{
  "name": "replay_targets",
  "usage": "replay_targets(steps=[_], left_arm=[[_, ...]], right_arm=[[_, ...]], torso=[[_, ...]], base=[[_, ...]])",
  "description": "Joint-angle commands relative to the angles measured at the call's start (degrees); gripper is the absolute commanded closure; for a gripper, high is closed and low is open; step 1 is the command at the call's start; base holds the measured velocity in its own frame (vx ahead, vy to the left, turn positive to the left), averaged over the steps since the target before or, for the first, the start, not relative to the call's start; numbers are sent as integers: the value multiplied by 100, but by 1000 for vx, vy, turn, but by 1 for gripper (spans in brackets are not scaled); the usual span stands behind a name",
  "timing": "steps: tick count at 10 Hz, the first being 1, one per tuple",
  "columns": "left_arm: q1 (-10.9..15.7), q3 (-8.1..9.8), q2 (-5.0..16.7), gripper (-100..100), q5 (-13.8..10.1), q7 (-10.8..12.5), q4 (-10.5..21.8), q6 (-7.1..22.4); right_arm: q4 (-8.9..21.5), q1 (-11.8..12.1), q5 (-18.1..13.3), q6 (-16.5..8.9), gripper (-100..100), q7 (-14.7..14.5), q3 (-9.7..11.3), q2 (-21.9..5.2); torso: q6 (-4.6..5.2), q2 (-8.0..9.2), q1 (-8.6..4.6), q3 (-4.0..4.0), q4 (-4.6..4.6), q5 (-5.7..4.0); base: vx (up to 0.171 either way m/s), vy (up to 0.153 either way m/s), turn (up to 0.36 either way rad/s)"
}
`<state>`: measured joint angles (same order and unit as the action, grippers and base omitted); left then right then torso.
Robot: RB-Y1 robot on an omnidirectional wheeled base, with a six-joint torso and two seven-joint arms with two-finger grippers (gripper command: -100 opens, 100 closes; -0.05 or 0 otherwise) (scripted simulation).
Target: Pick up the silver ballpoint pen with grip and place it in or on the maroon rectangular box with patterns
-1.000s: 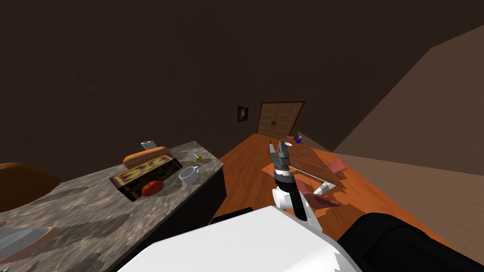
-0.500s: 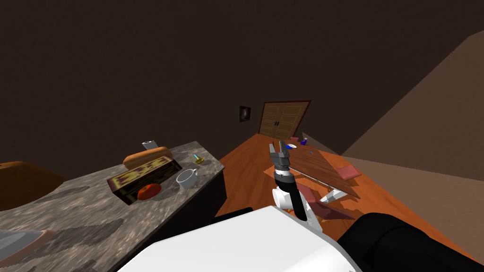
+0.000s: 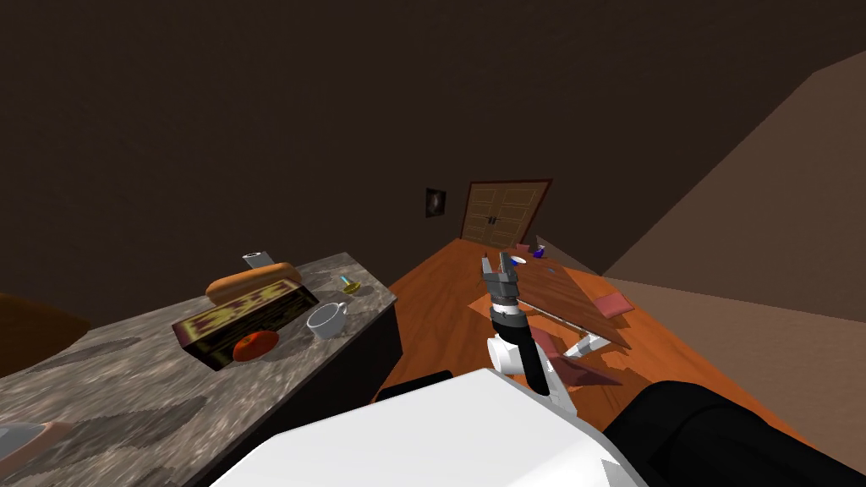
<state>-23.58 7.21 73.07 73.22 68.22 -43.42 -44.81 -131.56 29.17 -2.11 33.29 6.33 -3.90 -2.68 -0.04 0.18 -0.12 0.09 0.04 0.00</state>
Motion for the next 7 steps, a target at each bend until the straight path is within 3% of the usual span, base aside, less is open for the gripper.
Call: replay_targets(steps=[1, 7], left_arm=[[-80, 55, 101, 100, 49, 233, -37, -128], [-281, 245, 508, 100, 271, 1075, -84, -657]], right_arm=[[0, 0, 0, 0, 0, 0, 0, 0], [0, 0, 0, 0, 0, 0, 0, 0]], torso=[[0, 0, 0, 0, 0, 0], [-4, -11, -1, -8, -5, 1]], base=[[-27, -50, -55], [-16, -54, -56]])
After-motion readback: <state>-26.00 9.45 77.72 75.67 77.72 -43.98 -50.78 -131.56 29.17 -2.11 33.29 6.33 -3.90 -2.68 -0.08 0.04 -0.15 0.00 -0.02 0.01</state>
